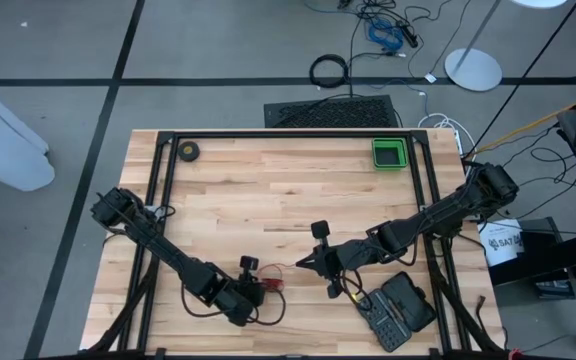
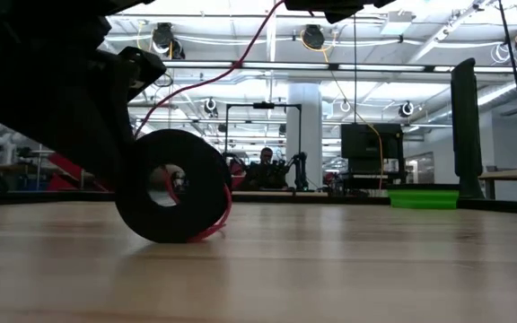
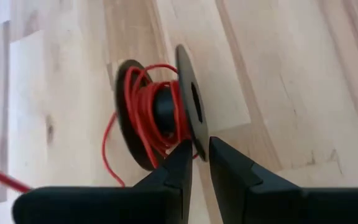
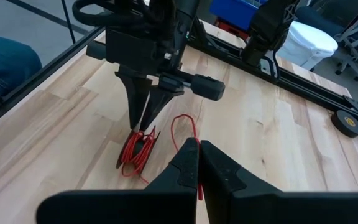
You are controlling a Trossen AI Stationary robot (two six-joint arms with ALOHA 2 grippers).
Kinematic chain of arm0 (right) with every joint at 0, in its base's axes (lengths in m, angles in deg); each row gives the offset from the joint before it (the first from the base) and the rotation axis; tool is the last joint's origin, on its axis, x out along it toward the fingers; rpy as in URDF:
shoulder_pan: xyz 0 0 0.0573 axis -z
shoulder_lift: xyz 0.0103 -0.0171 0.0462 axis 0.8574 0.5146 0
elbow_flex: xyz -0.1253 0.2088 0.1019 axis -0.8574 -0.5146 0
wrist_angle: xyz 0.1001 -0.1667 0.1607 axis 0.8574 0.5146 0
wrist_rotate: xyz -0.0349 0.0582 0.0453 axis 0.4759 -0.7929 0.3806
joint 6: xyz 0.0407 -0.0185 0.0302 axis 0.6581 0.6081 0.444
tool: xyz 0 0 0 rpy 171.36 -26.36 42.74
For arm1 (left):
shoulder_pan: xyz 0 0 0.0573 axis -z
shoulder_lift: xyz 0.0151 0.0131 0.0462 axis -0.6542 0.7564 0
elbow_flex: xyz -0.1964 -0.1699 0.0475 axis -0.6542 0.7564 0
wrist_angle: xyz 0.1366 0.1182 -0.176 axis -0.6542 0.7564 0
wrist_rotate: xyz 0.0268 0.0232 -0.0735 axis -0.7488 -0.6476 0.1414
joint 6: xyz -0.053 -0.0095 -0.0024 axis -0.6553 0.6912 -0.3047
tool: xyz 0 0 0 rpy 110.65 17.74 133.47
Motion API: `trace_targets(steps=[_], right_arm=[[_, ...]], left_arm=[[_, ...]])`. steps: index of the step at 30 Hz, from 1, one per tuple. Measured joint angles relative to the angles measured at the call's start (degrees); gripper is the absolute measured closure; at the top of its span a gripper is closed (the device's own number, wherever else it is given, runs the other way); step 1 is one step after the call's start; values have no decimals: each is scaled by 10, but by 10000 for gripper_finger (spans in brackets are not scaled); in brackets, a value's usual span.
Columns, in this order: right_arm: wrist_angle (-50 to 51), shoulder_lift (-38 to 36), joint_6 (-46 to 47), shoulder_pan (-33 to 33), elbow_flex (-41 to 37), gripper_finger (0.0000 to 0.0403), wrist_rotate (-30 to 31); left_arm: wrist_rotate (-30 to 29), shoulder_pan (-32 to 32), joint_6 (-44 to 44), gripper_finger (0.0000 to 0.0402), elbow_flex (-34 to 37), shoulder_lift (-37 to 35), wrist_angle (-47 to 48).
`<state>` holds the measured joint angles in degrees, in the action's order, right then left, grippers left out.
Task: Coil cords
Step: Uncoil the red wire on the black spool
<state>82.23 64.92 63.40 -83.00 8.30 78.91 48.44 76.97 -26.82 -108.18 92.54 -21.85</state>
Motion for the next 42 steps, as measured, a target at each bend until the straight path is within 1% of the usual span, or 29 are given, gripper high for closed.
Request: trace_targets(steps=[5,11,17,20,23,24,31,35,39,42], right_arm=[[0,0,0,0,0,403,0],[0,0,0,0,0,403,0],[0,0,0,0,0,403,0],[0,0,0,0,0,403,0],[-1,0,0,0,0,403,0],[-1,0,0,0,0,403,0],[-1,0,0,0,0,403,0],[-1,-1,0,0,0,403,0],[-1,-16,0,0,0,403,3],[4,-39,6,0,0,403,3]], left_arm=[[-9,0,-4,340,0,0,-14],[-9,0,-44,340,0,0,-22],[-9,0,-45,341,0,0,-49],[-9,0,-44,354,0,0,-65],[-10,0,-38,388,0,0,-66],[-10,0,-38,393,0,0,-66],[-17,0,-39,397,0,0,-66],[-23,4,-25,398,-1,0,-66],[-26,19,-10,399,-19,-15,-63],[-56,35,3,399,-39,-40,-45]])
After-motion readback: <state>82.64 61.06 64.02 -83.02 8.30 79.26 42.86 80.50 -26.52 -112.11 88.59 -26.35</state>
